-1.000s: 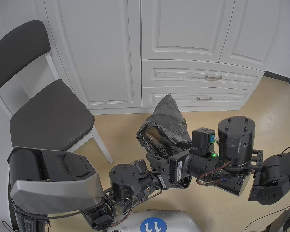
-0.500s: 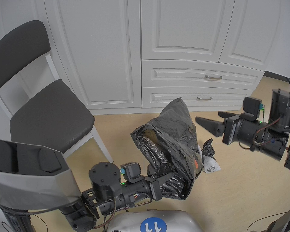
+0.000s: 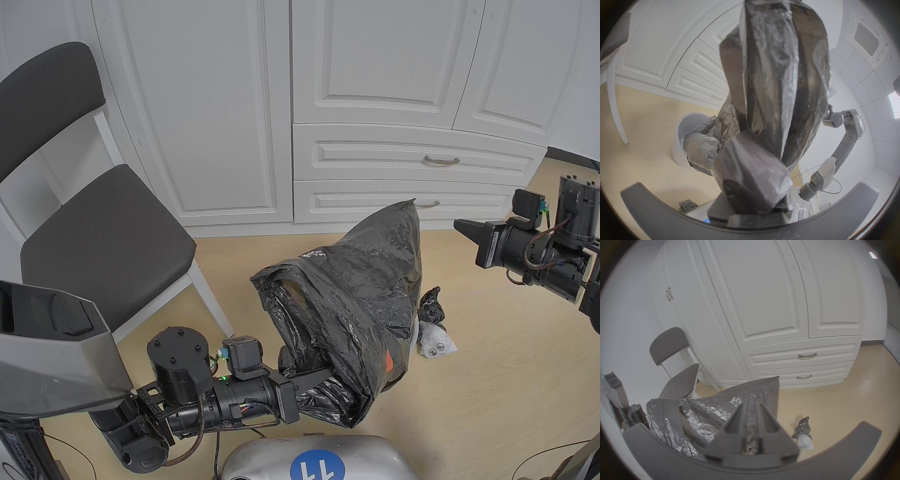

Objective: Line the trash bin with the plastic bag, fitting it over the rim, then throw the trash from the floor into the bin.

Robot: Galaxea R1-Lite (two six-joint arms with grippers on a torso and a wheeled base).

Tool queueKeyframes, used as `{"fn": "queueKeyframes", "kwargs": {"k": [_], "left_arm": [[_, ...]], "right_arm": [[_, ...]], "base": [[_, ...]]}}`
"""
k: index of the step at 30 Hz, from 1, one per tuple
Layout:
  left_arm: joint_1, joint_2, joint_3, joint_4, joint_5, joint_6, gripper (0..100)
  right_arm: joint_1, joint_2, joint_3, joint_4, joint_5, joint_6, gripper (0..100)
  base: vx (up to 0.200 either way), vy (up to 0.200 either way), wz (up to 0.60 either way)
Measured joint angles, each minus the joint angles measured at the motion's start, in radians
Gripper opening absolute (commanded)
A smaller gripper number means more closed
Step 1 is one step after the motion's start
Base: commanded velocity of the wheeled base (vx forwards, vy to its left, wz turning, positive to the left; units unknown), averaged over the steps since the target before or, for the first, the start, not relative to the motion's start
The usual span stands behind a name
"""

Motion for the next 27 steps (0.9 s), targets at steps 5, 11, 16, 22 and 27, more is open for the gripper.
{"fn": "queueKeyframes", "kwargs": {"k": [5,11,16,22,27], "left_arm": [[0.011,0.010,0.008,0.000,-0.002,0.017,0],[0.014,0.014,0.021,0.000,-0.033,0.027,0],[0.015,0.015,0.042,0.000,-0.063,0.066,0],[0.014,0.018,0.052,0.000,-0.067,0.087,0],[0.016,0.020,0.047,0.000,-0.065,0.086,0]], "right_arm": [[-0.028,0.081,-0.074,0.000,-0.007,0.057,0],[-0.040,0.184,-0.166,0.001,-0.012,0.174,0],[-0.041,0.281,-0.235,0.005,-0.025,0.221,0],[-0.036,0.391,-0.301,0.013,-0.048,0.260,0],[-0.031,0.435,-0.293,0.045,-0.049,0.234,0]], "base": [[0.000,0.000,0.00],[0.000,0.000,0.00],[0.000,0.000,0.00],[0.000,0.000,0.00],[0.000,0.000,0.00]]}}
